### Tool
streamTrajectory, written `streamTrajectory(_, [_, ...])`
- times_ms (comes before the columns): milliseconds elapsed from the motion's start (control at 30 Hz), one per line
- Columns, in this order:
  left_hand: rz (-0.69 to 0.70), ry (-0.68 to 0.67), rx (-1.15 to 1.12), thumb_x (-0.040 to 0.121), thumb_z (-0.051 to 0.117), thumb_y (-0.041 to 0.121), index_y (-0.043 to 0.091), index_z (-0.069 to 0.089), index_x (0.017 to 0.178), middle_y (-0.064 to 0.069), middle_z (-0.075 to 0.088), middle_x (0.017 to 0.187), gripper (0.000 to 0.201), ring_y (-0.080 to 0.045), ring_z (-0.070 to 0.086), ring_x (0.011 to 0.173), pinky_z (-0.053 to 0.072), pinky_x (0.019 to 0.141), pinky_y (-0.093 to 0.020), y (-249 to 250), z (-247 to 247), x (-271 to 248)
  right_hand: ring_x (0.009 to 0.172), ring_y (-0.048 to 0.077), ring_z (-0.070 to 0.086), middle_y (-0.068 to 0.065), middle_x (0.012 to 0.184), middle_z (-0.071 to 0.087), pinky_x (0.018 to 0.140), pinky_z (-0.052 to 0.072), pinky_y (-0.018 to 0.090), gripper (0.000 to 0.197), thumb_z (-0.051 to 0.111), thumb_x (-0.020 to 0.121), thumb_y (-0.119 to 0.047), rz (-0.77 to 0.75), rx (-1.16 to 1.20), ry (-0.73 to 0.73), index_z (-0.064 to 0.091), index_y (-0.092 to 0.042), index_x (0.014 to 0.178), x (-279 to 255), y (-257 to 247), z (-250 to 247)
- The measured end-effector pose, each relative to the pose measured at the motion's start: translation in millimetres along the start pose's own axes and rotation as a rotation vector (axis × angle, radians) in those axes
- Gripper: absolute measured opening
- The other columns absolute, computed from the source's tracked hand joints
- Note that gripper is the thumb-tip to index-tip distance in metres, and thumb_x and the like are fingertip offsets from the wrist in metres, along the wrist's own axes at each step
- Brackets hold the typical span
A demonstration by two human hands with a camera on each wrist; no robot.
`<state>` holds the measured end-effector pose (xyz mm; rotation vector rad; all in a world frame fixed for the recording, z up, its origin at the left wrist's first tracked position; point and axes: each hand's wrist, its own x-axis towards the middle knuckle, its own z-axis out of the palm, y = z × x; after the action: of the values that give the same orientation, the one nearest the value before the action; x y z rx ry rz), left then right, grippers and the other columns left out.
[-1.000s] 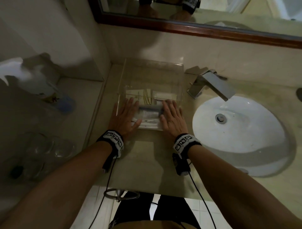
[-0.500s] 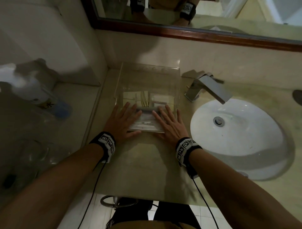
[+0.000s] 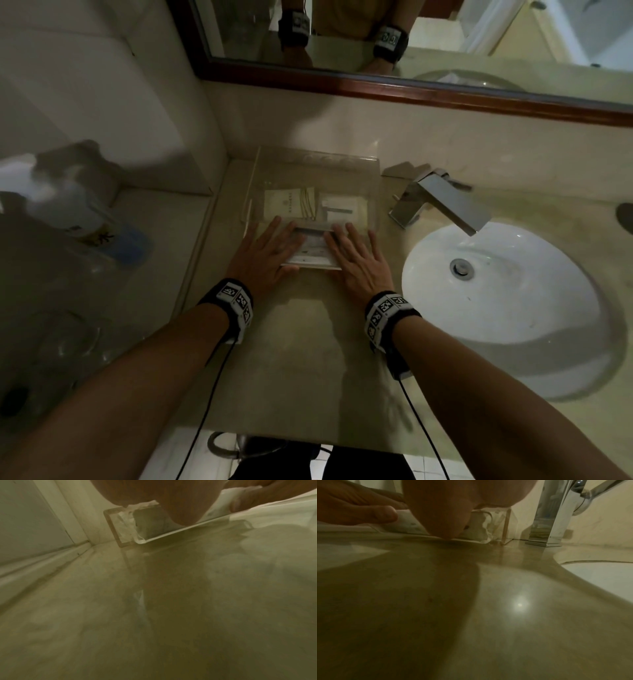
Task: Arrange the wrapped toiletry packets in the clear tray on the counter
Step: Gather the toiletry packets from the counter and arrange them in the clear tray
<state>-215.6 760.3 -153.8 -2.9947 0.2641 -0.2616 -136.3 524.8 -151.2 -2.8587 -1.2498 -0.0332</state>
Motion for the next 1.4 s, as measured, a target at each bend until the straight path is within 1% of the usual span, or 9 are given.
streamTrajectory(100, [0.0,0.023,-0.001,0.095,0.012,0.058,0.031,0.02,0.149,0.005,-0.015,0.16,0.061,-0.018,-0.016,0.148,-0.001,0.118,-0.049,2.0,1.1,1.3,0.146,0.023,0.0,0.0,0.158,-0.004,0.115,-0.009,0.048,0.081,0.051,0.093,-0.04,0.002,-0.011,0.001,-0.002,-0.026,0.151,1.1,0.9,-0.5])
streamTrajectory(233, [0.006,0.034,0.015,0.092,0.026,0.057,0.03,0.03,0.147,-0.002,0.021,0.158,0.061,-0.025,0.016,0.146,0.0,0.117,-0.049,-0.1,-1.4,3.7,0.146,0.022,-0.003,0.0,0.158,-0.007,0.116,-0.005,0.051,0.081,0.051,0.092,-0.036,-0.013,-0.018,-0.001,-0.003,-0.027,0.151,1.6,3.9,0.0])
streamTrajectory(367, [0.033,0.082,-0.031,0.095,0.025,0.049,0.032,0.02,0.149,-0.007,0.027,0.157,0.056,-0.026,0.009,0.148,0.004,0.117,-0.051,4.4,-1.9,6.3,0.145,0.028,0.002,0.006,0.159,0.001,0.117,0.002,0.056,0.086,0.059,0.087,-0.042,-0.042,-0.023,-0.004,0.003,-0.028,0.151,2.1,1.3,-0.7])
streamTrajectory(467, [0.052,0.088,-0.052,0.097,0.025,0.041,0.035,0.011,0.149,-0.009,0.029,0.155,0.054,-0.029,0.026,0.145,0.013,0.115,-0.055,12.6,-2.1,5.6,0.145,0.031,0.0,0.007,0.159,-0.002,0.118,-0.003,0.055,0.092,0.063,0.082,-0.048,-0.086,-0.027,-0.025,0.006,-0.029,0.152,-2.2,1.0,1.7])
streamTrajectory(667, [0.063,0.177,-0.024,0.096,0.035,0.036,0.031,0.038,0.143,-0.01,0.039,0.151,0.047,-0.028,0.037,0.14,0.024,0.113,-0.054,11.1,0.5,9.2,0.145,0.029,0.011,0.006,0.159,0.015,0.115,-0.009,0.049,0.083,0.069,0.082,-0.034,-0.059,-0.056,0.055,0.023,-0.024,0.151,-0.8,-0.5,-1.2])
streamTrajectory(833, [0.056,0.246,-0.028,0.09,0.051,0.027,0.028,0.06,0.127,-0.007,0.056,0.138,0.038,-0.027,0.055,0.125,0.041,0.103,-0.048,8.9,-0.5,17.9,0.141,0.031,0.032,0.008,0.153,0.035,0.115,0.005,0.052,0.074,0.07,0.08,-0.019,-0.055,-0.065,0.096,0.037,-0.019,0.146,7.0,0.2,-4.2])
streamTrajectory(1000, [0.032,0.309,-0.098,0.087,0.058,0.022,0.018,0.072,0.105,-0.004,0.067,0.123,0.023,-0.025,0.066,0.109,0.047,0.092,-0.043,8.8,-3.9,29.1,0.135,0.028,0.041,0.007,0.145,0.046,0.117,0.018,0.047,0.074,0.067,0.081,-0.015,0.014,0.011,0.108,0.033,-0.017,0.146,14.7,-0.8,-13.4])
streamTrajectory(1233, [-0.039,0.357,-0.132,0.087,0.048,0.022,0.014,0.058,0.113,-0.006,0.07,0.109,0.029,-0.025,0.057,0.103,0.049,0.085,-0.039,13.7,-6.4,44.4,0.127,0.032,0.049,0.011,0.136,0.053,0.111,0.032,0.045,0.056,0.056,0.084,-0.02,0.098,0.062,0.14,0.046,-0.016,0.139,26.5,4.6,-22.7])
streamTrajectory(1400, [-0.14,0.249,-0.127,0.083,0.05,0.025,0.017,0.064,0.115,-0.003,0.067,0.103,0.036,-0.023,0.044,0.097,0.041,0.083,-0.037,12.4,-13.0,54.2,0.141,0.027,0.027,0.005,0.15,0.034,0.118,0.009,0.044,0.059,0.041,0.094,-0.054,0.18,0.145,0.017,0.03,-0.03,0.146,40.7,10.0,-27.0])
